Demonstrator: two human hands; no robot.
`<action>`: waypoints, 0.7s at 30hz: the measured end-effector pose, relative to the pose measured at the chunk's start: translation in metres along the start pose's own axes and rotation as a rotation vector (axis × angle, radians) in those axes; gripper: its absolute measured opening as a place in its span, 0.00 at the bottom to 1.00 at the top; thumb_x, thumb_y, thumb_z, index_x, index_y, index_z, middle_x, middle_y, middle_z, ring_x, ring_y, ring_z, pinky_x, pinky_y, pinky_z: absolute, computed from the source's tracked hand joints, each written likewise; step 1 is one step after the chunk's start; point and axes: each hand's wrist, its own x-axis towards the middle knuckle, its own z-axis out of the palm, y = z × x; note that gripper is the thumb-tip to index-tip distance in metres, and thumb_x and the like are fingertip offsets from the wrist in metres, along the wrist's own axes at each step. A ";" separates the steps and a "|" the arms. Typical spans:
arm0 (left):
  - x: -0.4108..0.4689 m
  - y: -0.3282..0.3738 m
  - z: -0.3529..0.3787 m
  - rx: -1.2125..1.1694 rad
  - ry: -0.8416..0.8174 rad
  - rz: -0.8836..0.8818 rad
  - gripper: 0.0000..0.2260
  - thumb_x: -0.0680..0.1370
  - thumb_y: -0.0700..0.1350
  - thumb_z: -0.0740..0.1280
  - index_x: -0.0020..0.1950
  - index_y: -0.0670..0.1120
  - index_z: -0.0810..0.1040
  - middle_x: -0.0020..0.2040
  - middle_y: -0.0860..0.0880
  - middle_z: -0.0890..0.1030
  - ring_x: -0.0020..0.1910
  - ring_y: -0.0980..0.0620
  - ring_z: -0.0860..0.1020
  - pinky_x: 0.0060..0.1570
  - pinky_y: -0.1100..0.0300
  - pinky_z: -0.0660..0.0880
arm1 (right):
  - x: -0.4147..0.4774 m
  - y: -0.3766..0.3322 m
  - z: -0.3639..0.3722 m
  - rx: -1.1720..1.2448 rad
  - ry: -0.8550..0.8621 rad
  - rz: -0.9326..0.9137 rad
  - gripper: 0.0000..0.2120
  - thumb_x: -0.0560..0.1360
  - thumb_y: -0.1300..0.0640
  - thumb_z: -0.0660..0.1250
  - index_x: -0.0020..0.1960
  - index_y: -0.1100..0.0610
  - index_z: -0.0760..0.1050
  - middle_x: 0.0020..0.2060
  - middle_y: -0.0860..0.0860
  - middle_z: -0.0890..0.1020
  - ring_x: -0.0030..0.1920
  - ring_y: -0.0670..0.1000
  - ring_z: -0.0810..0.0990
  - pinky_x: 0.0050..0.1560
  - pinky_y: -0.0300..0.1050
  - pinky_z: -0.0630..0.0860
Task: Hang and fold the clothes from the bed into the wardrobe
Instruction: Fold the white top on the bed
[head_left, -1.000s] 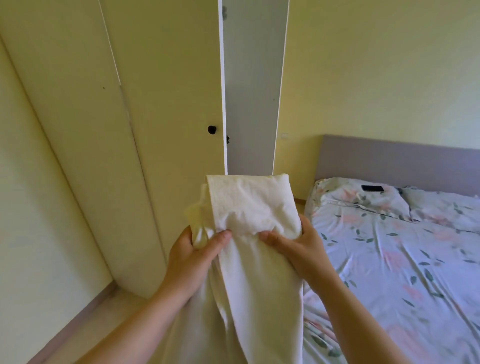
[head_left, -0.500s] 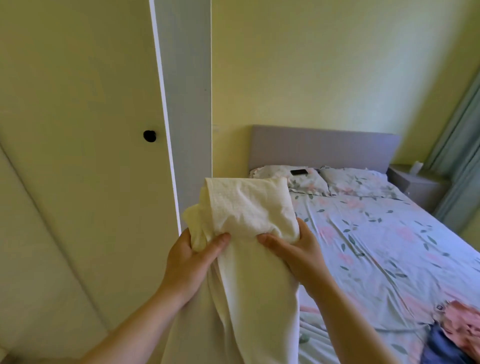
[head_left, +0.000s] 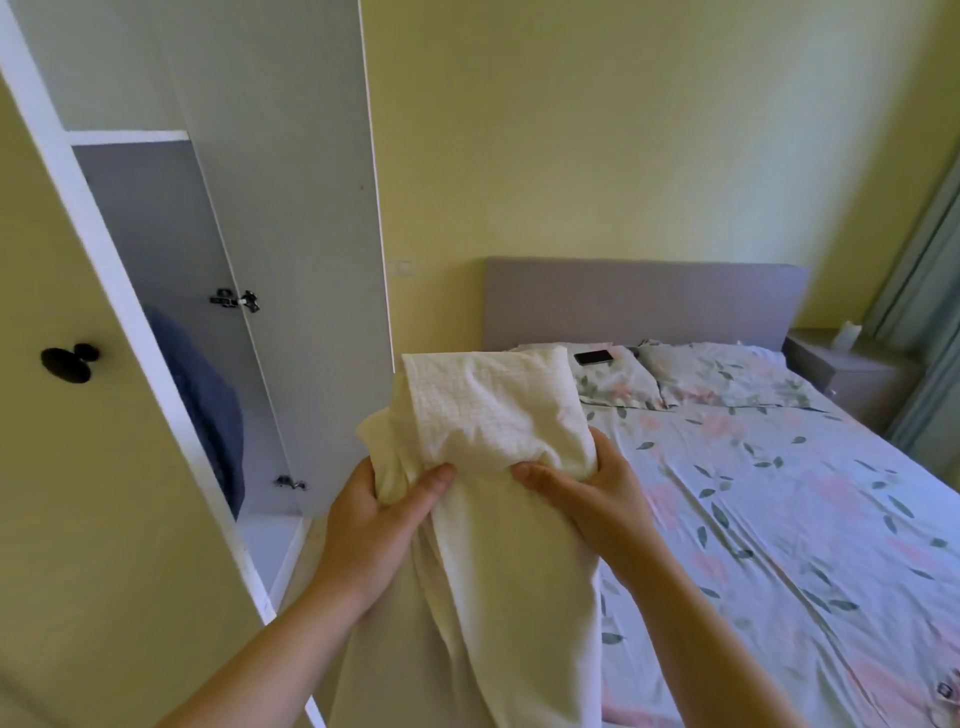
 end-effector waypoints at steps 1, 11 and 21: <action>0.011 -0.003 0.003 -0.003 0.007 -0.004 0.20 0.65 0.61 0.74 0.54 0.56 0.79 0.48 0.62 0.84 0.44 0.63 0.82 0.43 0.62 0.75 | 0.013 0.001 0.001 0.002 -0.007 -0.001 0.27 0.56 0.42 0.80 0.52 0.40 0.75 0.44 0.37 0.83 0.42 0.37 0.82 0.34 0.31 0.77; 0.122 -0.020 0.004 -0.067 0.124 -0.015 0.20 0.64 0.62 0.75 0.52 0.54 0.81 0.45 0.59 0.85 0.42 0.61 0.83 0.41 0.60 0.76 | 0.132 0.005 0.047 0.014 -0.056 -0.047 0.29 0.57 0.45 0.81 0.55 0.44 0.77 0.46 0.41 0.85 0.46 0.43 0.84 0.45 0.42 0.81; 0.227 -0.020 0.010 -0.158 0.322 -0.056 0.21 0.62 0.64 0.76 0.50 0.54 0.81 0.45 0.57 0.85 0.43 0.57 0.84 0.45 0.54 0.79 | 0.254 -0.004 0.097 0.048 -0.126 -0.154 0.22 0.63 0.50 0.82 0.54 0.46 0.79 0.46 0.42 0.85 0.45 0.43 0.85 0.41 0.40 0.81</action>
